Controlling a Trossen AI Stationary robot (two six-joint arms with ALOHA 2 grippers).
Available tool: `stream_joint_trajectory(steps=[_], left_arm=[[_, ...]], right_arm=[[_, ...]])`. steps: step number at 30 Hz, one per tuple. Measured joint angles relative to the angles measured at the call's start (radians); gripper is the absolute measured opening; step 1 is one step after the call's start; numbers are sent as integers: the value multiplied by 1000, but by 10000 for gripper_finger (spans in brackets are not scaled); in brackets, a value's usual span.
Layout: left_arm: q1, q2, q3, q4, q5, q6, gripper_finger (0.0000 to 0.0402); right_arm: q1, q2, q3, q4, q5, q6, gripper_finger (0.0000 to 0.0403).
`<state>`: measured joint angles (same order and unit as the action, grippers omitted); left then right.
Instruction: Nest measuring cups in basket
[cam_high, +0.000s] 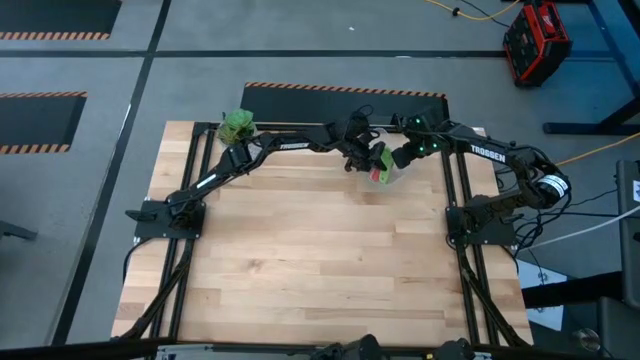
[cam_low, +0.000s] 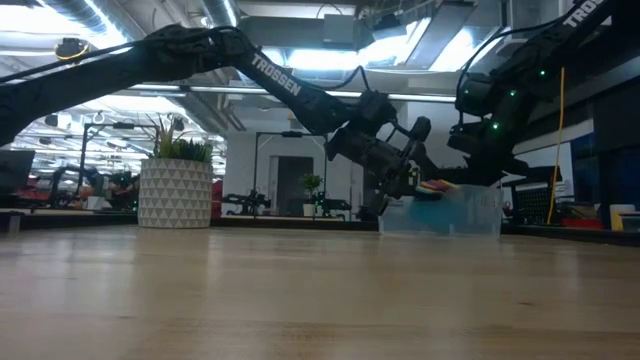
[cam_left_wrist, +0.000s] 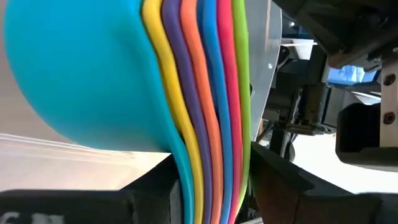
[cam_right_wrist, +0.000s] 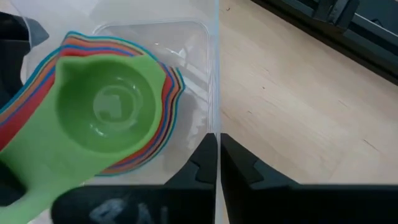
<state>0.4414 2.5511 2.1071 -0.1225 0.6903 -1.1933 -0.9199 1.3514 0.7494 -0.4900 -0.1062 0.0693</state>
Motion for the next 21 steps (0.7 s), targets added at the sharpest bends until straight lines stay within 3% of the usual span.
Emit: stream_joint_trajectory(steps=[21], left_arm=[[4, 0, 0, -3, 11, 55, 151]], right_arm=[[0, 0, 0, -7, 0, 6, 6]])
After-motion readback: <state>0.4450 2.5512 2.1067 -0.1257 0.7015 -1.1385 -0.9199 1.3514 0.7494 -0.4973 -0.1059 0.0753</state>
